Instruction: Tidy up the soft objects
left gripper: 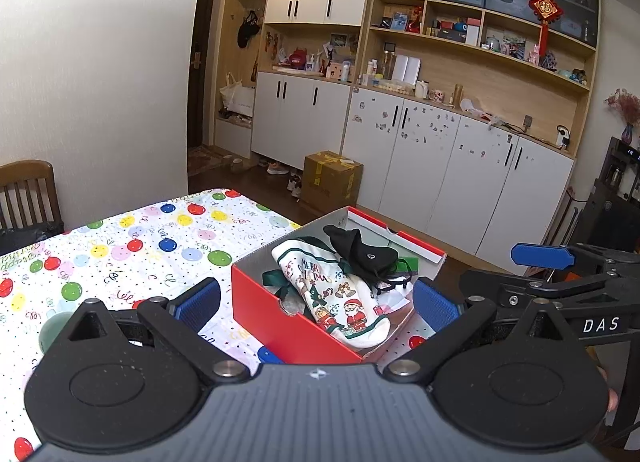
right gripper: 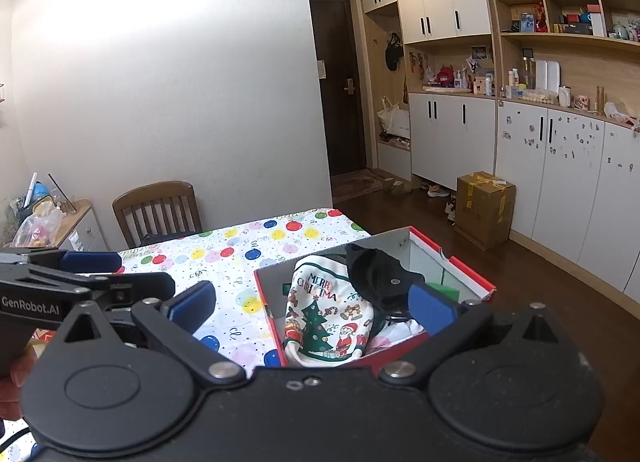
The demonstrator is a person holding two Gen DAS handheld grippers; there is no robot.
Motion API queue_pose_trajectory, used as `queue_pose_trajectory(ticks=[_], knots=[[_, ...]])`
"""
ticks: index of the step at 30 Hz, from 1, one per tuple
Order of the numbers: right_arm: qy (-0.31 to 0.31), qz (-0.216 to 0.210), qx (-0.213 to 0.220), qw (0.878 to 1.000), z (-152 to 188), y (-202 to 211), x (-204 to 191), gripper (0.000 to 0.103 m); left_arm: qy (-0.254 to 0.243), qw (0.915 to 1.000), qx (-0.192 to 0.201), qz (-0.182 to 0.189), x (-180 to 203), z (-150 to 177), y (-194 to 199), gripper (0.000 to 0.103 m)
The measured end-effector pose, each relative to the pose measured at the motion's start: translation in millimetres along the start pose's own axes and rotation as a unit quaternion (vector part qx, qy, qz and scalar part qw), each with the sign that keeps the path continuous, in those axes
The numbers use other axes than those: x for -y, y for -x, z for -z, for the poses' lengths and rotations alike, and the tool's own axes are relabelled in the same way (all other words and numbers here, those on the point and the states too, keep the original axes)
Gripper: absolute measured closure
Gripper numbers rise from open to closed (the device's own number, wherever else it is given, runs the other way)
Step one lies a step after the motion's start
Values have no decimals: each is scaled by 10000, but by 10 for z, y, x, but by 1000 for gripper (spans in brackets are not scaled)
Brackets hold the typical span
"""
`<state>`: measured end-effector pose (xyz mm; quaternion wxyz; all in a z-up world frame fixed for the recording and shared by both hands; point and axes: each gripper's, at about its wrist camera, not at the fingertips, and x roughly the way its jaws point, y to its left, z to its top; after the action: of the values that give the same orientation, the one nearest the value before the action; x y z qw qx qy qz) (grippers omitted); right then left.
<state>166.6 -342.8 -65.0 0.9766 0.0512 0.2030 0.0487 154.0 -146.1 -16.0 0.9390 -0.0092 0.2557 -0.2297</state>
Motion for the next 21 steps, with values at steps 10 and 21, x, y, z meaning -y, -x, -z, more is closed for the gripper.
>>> queue_pose_trajectory(ticks=[10, 21], knots=[[-7, 57, -8, 10000, 16, 11, -23, 0, 8, 10000, -3, 37, 4, 17, 18, 0], [-3, 94, 31, 10000, 12, 83, 0, 1, -60, 9999, 87, 115, 28, 5, 57, 0]])
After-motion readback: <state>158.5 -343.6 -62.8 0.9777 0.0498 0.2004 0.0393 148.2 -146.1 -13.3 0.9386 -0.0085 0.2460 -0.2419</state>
